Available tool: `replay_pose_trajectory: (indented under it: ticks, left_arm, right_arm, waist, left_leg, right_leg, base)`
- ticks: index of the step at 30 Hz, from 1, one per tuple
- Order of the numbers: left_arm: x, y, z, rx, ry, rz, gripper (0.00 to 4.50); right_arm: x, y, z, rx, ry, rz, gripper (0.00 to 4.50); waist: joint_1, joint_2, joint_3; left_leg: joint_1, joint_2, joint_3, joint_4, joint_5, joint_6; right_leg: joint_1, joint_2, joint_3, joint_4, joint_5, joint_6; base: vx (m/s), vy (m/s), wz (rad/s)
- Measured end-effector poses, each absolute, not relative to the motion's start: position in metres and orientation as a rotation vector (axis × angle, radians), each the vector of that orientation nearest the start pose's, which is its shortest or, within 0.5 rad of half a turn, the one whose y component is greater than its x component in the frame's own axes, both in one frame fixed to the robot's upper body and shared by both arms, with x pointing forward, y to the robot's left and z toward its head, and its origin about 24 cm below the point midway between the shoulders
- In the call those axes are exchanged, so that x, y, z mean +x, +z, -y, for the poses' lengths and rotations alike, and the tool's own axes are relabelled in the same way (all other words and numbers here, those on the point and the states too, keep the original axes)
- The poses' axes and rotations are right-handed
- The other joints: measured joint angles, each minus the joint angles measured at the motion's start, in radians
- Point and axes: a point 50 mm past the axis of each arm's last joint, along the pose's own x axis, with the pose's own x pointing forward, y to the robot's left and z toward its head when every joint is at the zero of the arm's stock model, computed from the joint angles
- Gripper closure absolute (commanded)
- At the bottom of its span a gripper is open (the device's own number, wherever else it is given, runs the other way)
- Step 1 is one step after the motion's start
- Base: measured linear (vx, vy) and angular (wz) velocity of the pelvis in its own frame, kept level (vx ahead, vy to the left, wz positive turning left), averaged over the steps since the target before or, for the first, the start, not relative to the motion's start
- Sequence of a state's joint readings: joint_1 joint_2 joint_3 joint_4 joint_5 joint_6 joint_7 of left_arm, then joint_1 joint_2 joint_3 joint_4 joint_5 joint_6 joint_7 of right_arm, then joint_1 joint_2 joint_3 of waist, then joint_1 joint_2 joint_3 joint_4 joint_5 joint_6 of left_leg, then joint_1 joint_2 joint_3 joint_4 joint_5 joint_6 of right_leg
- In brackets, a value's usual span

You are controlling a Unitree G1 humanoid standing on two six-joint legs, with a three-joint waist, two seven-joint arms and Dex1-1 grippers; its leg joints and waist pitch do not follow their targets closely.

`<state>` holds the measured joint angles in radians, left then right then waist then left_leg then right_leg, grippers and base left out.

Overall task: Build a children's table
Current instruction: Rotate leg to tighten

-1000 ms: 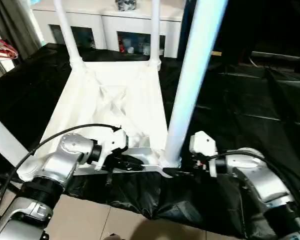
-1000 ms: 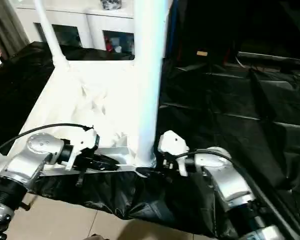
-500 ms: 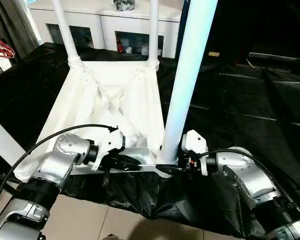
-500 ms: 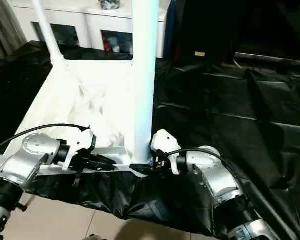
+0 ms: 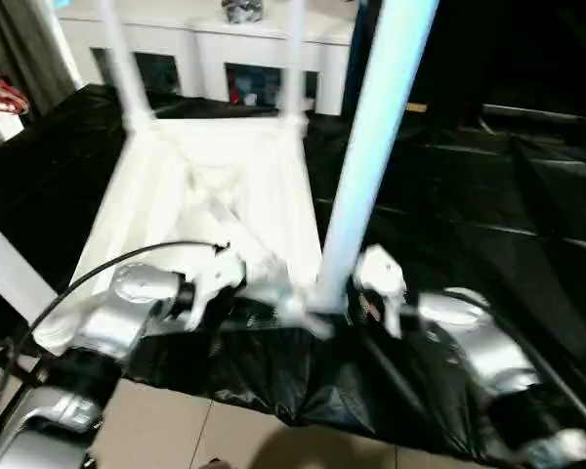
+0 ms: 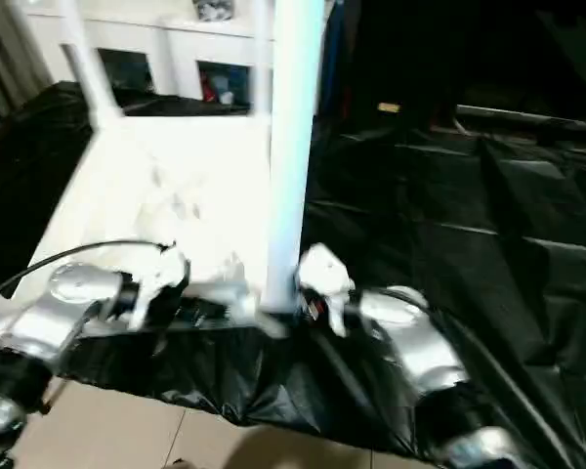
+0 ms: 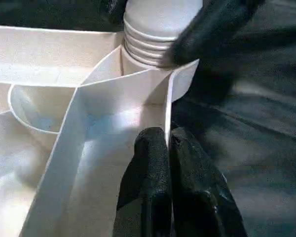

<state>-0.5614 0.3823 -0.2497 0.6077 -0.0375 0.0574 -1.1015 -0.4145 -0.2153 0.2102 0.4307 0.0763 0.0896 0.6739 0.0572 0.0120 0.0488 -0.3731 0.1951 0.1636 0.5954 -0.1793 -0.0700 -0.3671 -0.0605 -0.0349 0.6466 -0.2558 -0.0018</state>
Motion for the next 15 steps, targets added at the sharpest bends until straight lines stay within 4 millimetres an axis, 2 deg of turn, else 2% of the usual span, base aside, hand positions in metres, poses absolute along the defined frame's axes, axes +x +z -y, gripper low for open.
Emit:
replay_pose_trajectory:
  ticks: [3,7,10,11,12,15]
  left_arm:
    - [0.329,0.049,-0.128,0.342,-1.104,-0.371,4.50]
    - [0.337,0.050,-0.110,0.342,-1.026,-0.348,4.50]
    - [0.339,0.051,-0.105,0.350,-1.010,-0.335,4.50]
    - [0.339,0.051,-0.105,0.351,-1.011,-0.332,4.50]
    - [0.338,0.051,-0.105,0.352,-1.017,-0.330,4.50]
    - [0.337,0.051,-0.107,0.361,-1.035,-0.322,4.50]
  right_arm:
    - [0.325,0.038,0.099,-0.118,0.651,-0.219,1.82]
    - [0.338,0.040,0.087,-0.094,0.494,-0.220,1.82]
    - [0.341,0.041,0.086,-0.106,0.456,-0.207,1.82]
    - [0.341,0.041,0.086,-0.101,0.455,-0.201,1.47]
    - [0.341,0.041,0.087,-0.095,0.457,-0.199,1.47]
    - [0.340,0.041,0.088,-0.083,0.483,-0.194,1.07]
  waist:
    - [-0.007,-0.003,0.002]
    - [-0.002,-0.003,0.002]
    - [0.002,-0.002,0.002]
    - [0.002,-0.001,0.001]
    - [0.002,-0.001,0.001]
    - [0.002,-0.001,0.001]
  left_leg:
    - [0.000,0.000,0.001,0.000,0.000,0.000]
    - [-0.002,0.000,0.002,-0.005,0.000,0.000]
    - [-0.005,0.000,0.002,-0.006,0.001,0.003]
    - [-0.007,0.000,0.002,-0.006,0.003,0.005]
    - [-0.008,0.000,0.002,-0.005,0.003,0.005]
    - [-0.009,0.000,0.001,-0.005,0.003,0.004]
  right_leg:
    - [-0.001,0.000,0.000,-0.001,0.000,0.000]
    - [-0.003,0.000,0.000,-0.002,0.000,0.000]
    - [-0.006,0.000,-0.001,-0.002,0.000,0.000]
    - [-0.007,0.000,-0.001,-0.002,0.000,0.000]
    - [-0.008,0.000,-0.001,-0.002,0.000,0.000]
    - [-0.009,0.000,-0.001,-0.002,0.001,0.001]
  base:
    - [0.000,0.000,0.00]
    - [0.000,0.000,0.00]
    - [0.000,0.000,0.00]
    - [0.000,0.000,0.00]
    - [0.000,0.000,0.00]
    - [0.000,0.000,0.00]
